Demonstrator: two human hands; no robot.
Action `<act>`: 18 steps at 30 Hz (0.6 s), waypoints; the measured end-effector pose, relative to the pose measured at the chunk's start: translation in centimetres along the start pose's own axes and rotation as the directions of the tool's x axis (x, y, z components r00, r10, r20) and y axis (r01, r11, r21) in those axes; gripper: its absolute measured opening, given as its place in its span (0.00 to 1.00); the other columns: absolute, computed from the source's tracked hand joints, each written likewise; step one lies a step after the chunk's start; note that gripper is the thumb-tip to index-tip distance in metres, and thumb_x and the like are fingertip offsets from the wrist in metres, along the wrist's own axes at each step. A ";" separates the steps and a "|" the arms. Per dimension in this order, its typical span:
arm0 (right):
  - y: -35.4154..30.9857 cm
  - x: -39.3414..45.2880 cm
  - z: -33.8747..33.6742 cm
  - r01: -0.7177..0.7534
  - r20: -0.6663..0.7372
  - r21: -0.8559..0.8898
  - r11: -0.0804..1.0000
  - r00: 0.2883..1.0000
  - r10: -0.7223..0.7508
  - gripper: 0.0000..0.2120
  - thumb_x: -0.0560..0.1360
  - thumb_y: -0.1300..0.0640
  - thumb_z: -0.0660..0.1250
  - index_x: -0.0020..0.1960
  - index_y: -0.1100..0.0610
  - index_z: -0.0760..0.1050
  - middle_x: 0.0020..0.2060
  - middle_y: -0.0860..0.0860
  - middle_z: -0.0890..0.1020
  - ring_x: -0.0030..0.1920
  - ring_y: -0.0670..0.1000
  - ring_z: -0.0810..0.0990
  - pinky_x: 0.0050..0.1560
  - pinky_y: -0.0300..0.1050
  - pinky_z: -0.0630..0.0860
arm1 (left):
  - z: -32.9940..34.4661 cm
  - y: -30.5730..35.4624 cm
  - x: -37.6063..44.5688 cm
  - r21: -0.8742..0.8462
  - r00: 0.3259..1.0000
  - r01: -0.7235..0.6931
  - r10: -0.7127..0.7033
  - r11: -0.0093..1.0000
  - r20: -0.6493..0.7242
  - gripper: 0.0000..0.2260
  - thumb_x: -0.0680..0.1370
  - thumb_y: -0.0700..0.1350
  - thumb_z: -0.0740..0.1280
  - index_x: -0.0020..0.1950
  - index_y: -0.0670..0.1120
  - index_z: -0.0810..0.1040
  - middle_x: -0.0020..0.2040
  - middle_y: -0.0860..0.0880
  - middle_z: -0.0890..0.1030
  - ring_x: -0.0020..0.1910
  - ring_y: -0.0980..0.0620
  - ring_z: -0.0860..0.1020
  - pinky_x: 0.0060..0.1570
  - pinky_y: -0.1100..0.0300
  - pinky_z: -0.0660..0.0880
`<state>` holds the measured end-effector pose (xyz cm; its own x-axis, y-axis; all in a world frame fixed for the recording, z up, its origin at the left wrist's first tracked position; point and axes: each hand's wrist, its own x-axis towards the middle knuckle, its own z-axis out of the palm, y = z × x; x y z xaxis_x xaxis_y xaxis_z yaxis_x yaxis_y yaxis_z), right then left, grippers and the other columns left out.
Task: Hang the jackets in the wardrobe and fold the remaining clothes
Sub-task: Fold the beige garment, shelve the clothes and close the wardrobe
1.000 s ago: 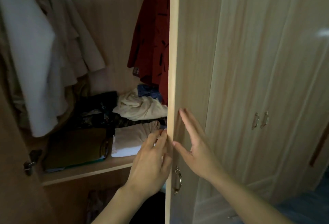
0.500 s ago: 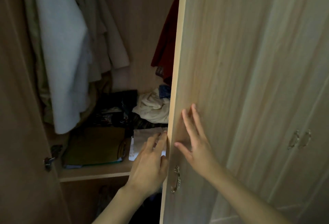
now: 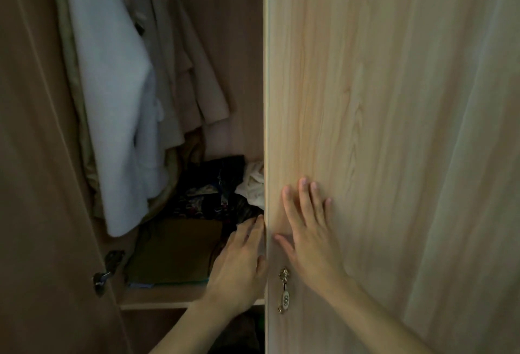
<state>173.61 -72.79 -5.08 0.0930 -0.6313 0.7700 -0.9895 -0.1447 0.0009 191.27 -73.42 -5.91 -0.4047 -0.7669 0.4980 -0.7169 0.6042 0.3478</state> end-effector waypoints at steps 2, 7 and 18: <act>0.2 0.6 0.6 0.015 0.006 -0.009 1.000 1.000 -0.015 0.49 0.71 0.45 0.71 0.81 0.55 0.45 0.80 0.59 0.44 0.80 0.62 0.44 0.74 0.66 0.54 | 0.5 -0.4 0.3 0.009 1.000 0.022 -0.022 1.000 0.016 0.31 0.80 0.49 0.58 0.81 0.53 0.48 0.78 0.54 0.56 0.74 0.53 0.62 0.68 0.55 0.70; 0.7 1.7 1.7 0.024 0.038 -0.033 0.999 0.999 -0.022 0.49 0.71 0.50 0.73 0.81 0.56 0.45 0.80 0.58 0.45 0.80 0.61 0.44 0.75 0.68 0.55 | 0.8 -1.4 1.6 0.048 0.993 0.071 -0.075 0.996 0.091 0.32 0.79 0.48 0.58 0.81 0.54 0.47 0.78 0.52 0.55 0.74 0.51 0.61 0.69 0.55 0.69; 1.7 3.1 2.1 0.032 0.140 -0.025 0.999 0.990 -0.028 0.44 0.74 0.51 0.69 0.81 0.56 0.47 0.80 0.57 0.45 0.80 0.59 0.42 0.76 0.66 0.53 | 0.5 -1.1 1.2 0.079 0.989 0.047 -0.058 0.996 0.134 0.26 0.80 0.50 0.55 0.76 0.63 0.51 0.76 0.55 0.56 0.71 0.48 0.65 0.61 0.54 0.73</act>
<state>172.48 -76.55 -4.05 0.1354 -0.7276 0.6726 -0.9884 -0.1459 0.0412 191.27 -75.13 -6.03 -0.4350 -0.8225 0.3665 -0.7780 0.5482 0.3068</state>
